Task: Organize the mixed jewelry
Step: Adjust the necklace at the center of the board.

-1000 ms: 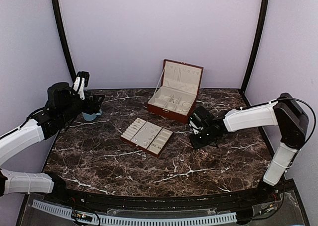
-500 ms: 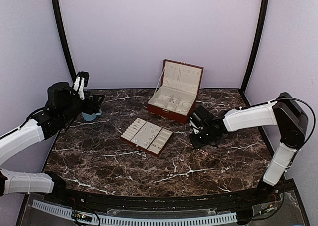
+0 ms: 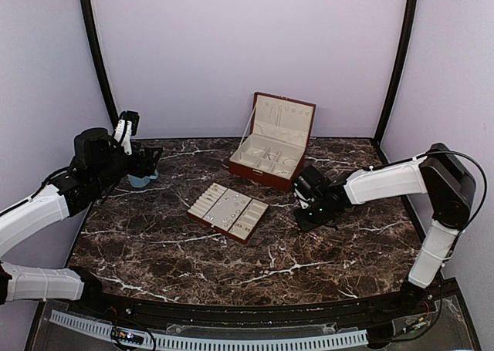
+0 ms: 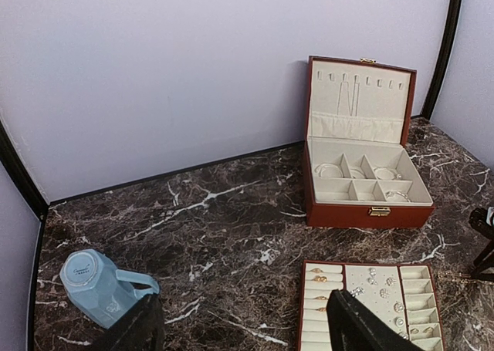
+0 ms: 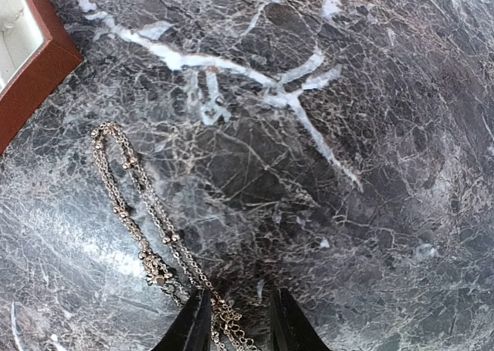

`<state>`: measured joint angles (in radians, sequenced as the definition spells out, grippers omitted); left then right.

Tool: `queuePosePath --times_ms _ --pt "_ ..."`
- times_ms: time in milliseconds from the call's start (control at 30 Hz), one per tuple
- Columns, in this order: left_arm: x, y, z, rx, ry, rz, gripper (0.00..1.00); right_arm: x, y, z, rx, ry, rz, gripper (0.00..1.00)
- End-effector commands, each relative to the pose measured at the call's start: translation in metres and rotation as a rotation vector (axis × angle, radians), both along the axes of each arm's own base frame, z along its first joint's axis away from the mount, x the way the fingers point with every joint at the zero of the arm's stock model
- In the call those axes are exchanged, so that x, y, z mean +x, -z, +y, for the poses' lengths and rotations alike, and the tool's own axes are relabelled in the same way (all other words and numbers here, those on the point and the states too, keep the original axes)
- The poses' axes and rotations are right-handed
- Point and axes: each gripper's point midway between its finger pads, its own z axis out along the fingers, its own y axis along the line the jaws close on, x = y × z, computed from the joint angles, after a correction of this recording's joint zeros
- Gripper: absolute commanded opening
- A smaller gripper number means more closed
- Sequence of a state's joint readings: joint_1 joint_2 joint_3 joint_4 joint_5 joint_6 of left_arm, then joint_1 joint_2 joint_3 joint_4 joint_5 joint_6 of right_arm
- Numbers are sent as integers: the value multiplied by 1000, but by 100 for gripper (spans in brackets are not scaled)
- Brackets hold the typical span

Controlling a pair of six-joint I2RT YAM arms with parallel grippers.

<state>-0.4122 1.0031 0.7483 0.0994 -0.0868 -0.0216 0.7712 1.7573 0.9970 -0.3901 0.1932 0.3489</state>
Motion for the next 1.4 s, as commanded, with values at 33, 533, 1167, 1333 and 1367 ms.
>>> queuePosePath --times_ms 33,533,1167,1333,1367 --pt "1 -3 0 -4 2 -7 75 4 2 4 8 1 0 28" --pt "2 -1 -1 -2 2 -2 75 -24 8 12 22 -100 54 46" --pt "2 -1 -2 -5 7 2 75 -30 -7 26 -59 -114 -19 55" --pt "1 -1 -1 -6 5 -1 75 -17 -11 19 -61 -82 -34 47" --pt "1 -1 -1 -6 4 -1 75 -16 -10 18 -59 -82 -31 45"
